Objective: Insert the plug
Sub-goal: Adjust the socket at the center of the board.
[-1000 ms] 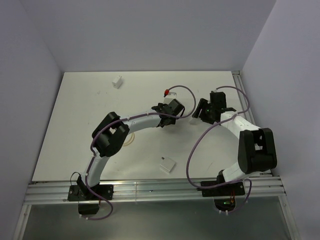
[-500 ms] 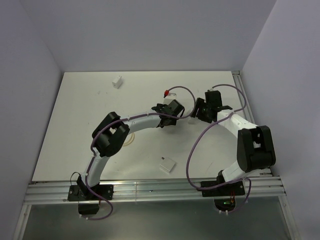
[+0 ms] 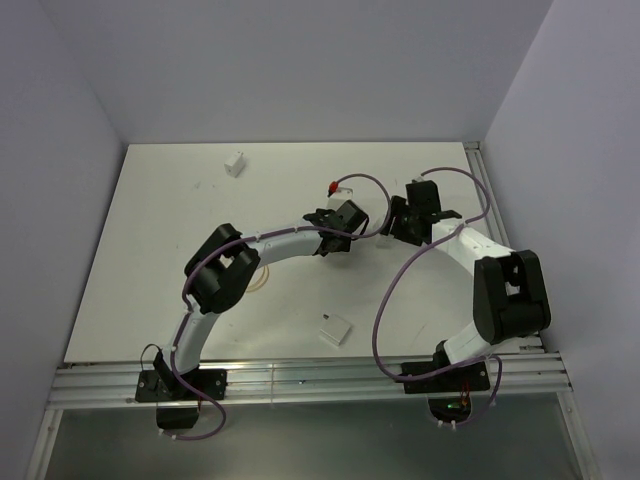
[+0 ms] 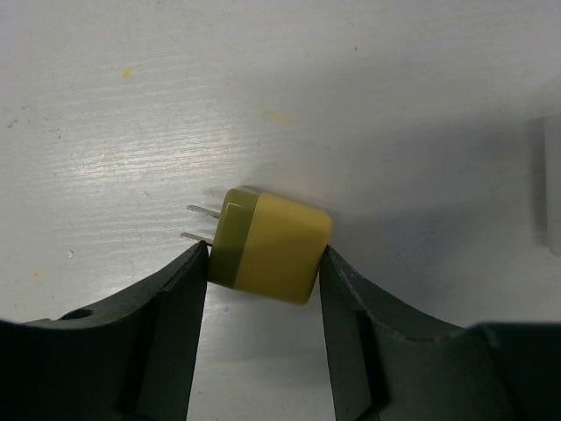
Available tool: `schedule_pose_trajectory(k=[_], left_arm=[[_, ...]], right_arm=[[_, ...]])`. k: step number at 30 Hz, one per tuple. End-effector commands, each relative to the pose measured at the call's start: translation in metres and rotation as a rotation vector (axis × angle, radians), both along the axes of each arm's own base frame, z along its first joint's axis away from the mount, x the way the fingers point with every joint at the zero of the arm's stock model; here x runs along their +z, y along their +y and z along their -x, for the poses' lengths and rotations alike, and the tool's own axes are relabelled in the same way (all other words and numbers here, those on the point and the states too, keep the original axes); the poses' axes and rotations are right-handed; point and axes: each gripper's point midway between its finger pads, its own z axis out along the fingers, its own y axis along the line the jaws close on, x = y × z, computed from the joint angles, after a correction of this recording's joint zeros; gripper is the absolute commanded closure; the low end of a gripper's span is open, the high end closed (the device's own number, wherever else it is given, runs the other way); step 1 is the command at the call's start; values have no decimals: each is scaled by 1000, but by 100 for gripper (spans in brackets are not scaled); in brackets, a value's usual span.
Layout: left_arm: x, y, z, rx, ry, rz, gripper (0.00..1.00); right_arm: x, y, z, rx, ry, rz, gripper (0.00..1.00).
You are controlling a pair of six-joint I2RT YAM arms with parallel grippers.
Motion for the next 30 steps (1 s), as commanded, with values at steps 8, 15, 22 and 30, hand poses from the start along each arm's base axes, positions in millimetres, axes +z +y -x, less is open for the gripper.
schedule_pose_trajectory(k=[8,15,22,30], left_arm=[[55,15,4,19,-99,147,100],[108,19,21,-28,-159,303,100],[163,-1,61,-247,-212,581,100],[191,-4,101,-423,-286,719,100]], right_arm=[[34,8,15,35,-23,-10,22],[71,3,25,25,-95,-5,21],[109,29,45,103,-180,-158,29],[166,78,68,168,-298,-440,39]])
